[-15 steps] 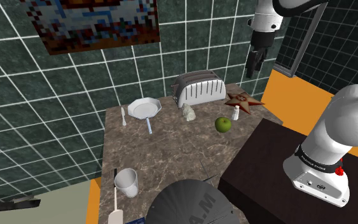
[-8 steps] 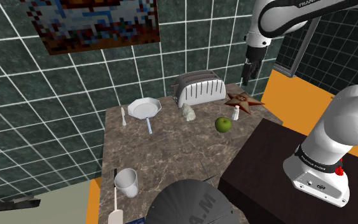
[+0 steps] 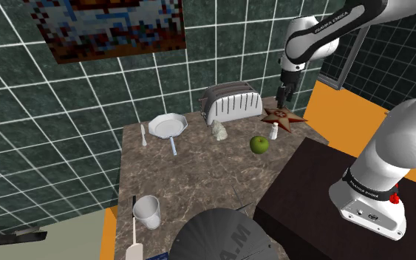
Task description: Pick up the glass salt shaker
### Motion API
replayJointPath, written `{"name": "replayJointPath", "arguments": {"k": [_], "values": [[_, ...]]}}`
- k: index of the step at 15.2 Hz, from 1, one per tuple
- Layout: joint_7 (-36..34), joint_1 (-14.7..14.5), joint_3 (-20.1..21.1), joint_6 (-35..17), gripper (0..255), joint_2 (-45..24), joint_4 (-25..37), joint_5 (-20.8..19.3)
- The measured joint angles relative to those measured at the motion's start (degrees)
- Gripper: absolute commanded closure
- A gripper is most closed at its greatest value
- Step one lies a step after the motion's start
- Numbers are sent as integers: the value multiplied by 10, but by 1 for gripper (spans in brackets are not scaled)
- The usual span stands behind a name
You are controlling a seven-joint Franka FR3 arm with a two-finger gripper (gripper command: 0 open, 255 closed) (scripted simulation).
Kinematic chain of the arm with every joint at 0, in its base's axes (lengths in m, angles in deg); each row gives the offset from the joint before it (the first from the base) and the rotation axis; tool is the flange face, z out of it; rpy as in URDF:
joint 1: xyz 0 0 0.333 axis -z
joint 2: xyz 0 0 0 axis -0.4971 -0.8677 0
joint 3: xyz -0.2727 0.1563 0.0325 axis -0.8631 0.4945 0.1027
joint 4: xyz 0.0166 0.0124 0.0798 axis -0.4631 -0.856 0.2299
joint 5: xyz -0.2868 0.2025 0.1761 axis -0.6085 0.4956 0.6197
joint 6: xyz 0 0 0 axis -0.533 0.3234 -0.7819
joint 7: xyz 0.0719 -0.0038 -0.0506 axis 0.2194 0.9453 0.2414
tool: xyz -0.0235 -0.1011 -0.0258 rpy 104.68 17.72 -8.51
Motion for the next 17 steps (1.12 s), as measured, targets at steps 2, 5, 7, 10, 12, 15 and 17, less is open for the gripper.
{"name": "replayJointPath", "arguments": {"k": [2,5,7,10,12,15,17], "values": [[20,2,-14,-30,0,-40,6,8],[52,2,-30,-71,0,-109,26,32],[85,8,-43,-94,0,-161,49,54],[133,20,-49,-123,0,-238,84,94],[161,30,-44,-141,0,-290,110,124],[199,55,-34,-158,0,-361,152,161],[220,73,-24,-168,0,-407,181,182]]}}
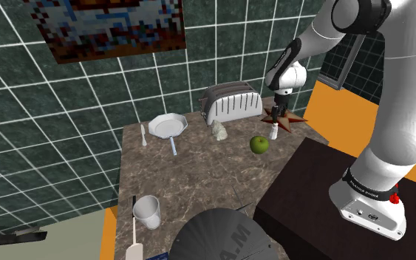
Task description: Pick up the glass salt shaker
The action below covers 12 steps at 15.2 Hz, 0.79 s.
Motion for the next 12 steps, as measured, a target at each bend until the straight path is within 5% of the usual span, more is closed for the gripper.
{"name": "replayJointPath", "arguments": {"k": [10,11,12], "values": [[37,38,31,-42,0,-98,49,41],[37,38,32,-42,255,-100,50,42],[37,38,33,-43,255,-101,51,42]]}}
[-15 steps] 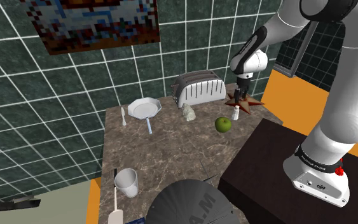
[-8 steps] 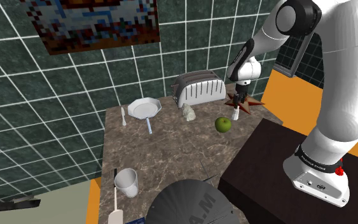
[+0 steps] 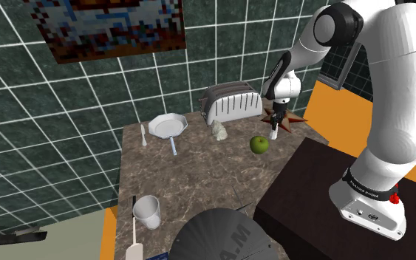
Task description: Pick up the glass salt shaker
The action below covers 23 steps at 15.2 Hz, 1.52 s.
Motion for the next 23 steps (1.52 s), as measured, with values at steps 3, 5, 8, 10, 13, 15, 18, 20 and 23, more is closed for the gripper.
{"name": "replayJointPath", "arguments": {"k": [3,5,8,10,13,15,18,20,23], "values": [[0,0,0,-1,255,-1,1,0],[0,0,0,-1,255,-1,1,1],[0,1,0,-1,255,-1,1,1],[-1,-1,-1,1,255,3,-1,-1],[-6,-7,-9,15,255,22,-7,-9],[-10,-11,-15,24,255,36,-12,-16],[-19,-19,-24,40,255,59,-17,-27],[-23,-23,-29,50,255,71,-19,-33],[-31,-29,-38,67,255,95,-24,-46]]}}
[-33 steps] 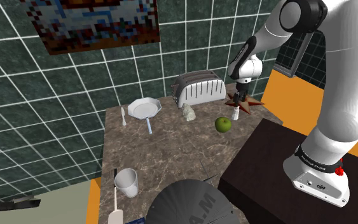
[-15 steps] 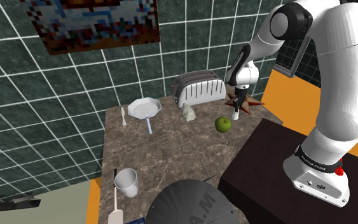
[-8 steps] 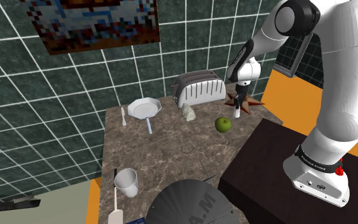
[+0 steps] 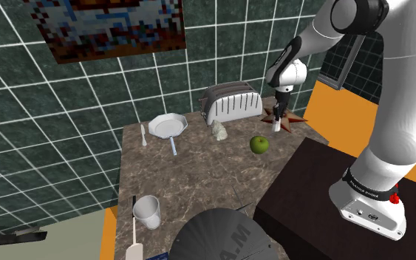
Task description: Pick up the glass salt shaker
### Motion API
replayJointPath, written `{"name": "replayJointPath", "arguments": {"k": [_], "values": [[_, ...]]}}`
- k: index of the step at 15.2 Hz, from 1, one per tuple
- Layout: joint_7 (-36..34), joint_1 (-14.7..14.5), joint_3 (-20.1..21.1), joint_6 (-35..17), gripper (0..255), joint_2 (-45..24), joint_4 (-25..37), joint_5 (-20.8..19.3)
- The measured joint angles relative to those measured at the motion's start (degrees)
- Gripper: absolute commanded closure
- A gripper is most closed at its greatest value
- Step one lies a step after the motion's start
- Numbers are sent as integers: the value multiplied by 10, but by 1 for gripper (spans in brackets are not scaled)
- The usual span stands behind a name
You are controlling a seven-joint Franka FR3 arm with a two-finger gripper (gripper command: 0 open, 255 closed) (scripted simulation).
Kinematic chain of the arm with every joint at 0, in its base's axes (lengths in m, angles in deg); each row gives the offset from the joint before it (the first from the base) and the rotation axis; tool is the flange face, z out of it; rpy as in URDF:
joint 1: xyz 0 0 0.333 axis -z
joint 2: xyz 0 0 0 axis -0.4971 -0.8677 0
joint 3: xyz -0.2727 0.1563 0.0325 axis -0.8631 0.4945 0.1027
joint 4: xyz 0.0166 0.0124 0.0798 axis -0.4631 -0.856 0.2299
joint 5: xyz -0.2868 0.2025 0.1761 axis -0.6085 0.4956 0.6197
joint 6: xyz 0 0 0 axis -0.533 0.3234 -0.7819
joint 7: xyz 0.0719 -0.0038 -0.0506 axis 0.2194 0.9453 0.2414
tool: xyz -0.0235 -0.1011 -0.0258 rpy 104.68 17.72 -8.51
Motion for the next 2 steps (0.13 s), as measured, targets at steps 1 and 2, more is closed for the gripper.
{"name": "replayJointPath", "arguments": {"k": [1,2], "values": [[-3,-2,-2,6,255,6,0,-4],[-4,-3,-4,10,255,11,0,-7]]}}
